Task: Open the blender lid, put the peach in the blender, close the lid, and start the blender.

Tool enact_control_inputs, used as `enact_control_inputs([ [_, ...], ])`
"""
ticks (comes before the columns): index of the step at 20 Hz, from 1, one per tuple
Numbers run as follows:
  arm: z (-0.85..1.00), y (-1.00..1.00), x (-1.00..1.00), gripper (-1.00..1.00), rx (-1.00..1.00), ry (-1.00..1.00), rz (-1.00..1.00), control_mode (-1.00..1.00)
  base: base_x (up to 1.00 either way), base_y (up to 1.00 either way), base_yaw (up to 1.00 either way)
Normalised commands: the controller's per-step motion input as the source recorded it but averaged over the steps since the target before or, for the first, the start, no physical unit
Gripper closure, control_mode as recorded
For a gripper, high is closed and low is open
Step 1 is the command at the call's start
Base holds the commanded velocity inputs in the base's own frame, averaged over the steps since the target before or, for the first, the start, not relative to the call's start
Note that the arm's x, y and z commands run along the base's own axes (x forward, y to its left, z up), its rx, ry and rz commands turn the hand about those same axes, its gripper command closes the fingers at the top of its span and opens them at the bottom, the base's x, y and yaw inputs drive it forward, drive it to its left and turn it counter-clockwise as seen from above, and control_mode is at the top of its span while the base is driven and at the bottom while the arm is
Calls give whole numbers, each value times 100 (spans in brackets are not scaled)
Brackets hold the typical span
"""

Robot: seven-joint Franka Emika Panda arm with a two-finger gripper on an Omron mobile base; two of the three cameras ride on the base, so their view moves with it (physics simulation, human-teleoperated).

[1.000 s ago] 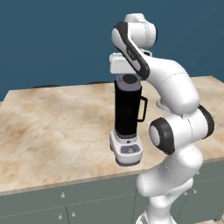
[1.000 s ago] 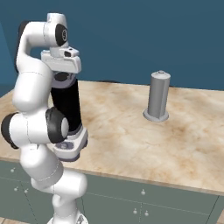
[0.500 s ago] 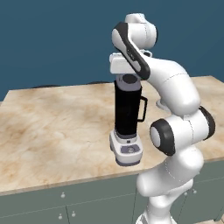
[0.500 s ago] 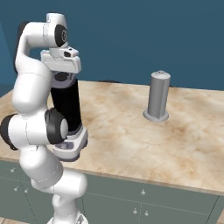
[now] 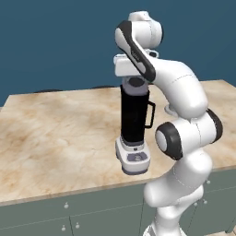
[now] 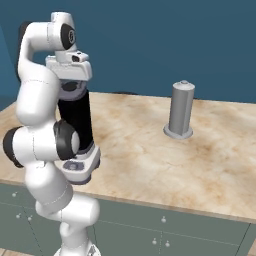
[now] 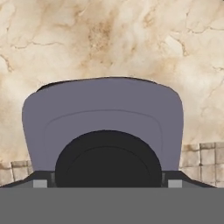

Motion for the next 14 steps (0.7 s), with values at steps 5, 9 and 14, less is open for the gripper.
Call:
enact_control_inputs([
  [5,55,0,0,100,-8,0,0,-100,0,0,0],
  [9,9,0,0,100,-1,2,0,-100,0,0,0],
  [14,-4,0,0,100,0,12,0,-100,0,0,0],
])
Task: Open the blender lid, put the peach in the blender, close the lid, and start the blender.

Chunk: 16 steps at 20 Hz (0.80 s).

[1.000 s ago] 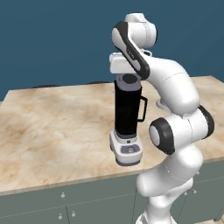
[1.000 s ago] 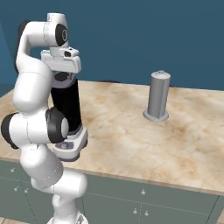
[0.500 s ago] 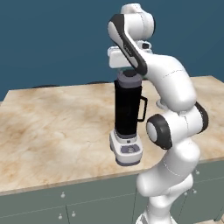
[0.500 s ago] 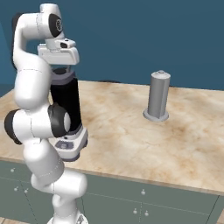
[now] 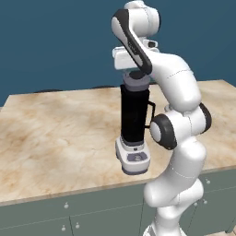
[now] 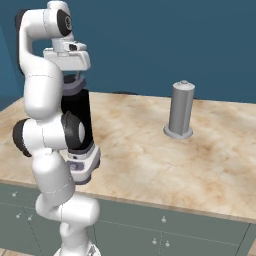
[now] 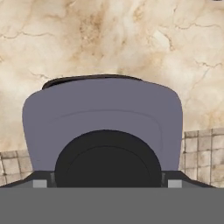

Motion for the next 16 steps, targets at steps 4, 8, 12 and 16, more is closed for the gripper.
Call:
enact_control_inputs([
  [4,-20,0,0,100,0,1,0,-100,0,0,0],
  [8,-6,0,-18,100,0,2,0,-100,0,0,0],
  [12,0,-3,-49,100,0,0,0,-100,0,0,0],
  [16,0,-9,-47,100,0,0,0,-100,0,0,0],
])
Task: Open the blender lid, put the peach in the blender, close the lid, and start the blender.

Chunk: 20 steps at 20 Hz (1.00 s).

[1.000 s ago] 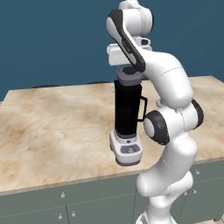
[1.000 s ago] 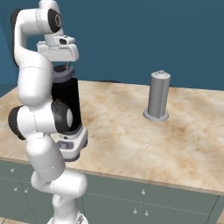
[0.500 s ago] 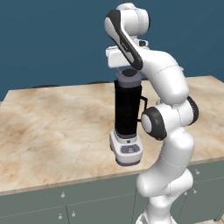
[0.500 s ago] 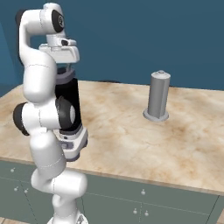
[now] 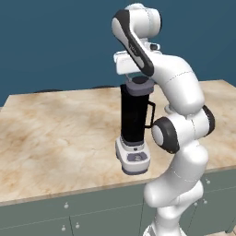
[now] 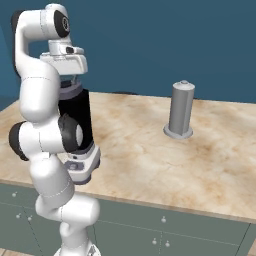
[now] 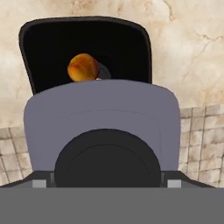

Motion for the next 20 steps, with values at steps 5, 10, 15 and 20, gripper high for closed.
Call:
enact_control_inputs([
  [5,0,-5,-15,100,0,0,0,-100,0,0,0],
  [10,-9,0,7,100,0,0,0,-100,0,0,0],
  [15,-2,4,23,100,0,0,1,-100,0,0,0],
  [20,0,11,16,100,-1,0,0,-100,0,0,0],
])
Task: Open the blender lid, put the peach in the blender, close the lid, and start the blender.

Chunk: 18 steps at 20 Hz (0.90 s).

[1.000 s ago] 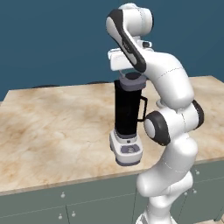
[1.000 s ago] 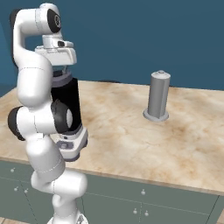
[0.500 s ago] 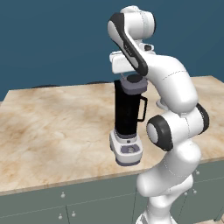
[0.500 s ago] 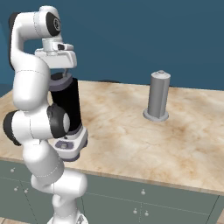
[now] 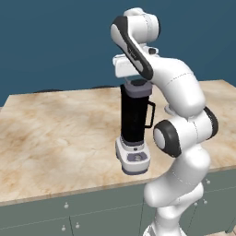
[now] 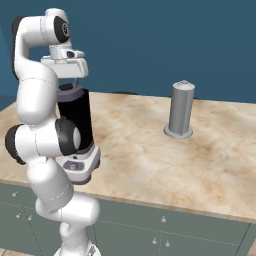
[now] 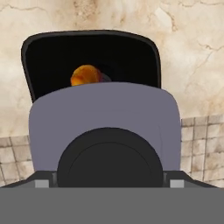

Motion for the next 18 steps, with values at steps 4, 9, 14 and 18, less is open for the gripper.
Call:
enact_control_inputs([
  [4,0,5,16,100,0,-1,0,-100,0,0,0],
  [9,0,0,15,100,0,-6,1,-100,0,0,0],
  [14,0,-1,5,100,0,-13,1,-100,0,0,0],
  [18,0,0,7,100,0,-12,0,-100,0,0,0],
])
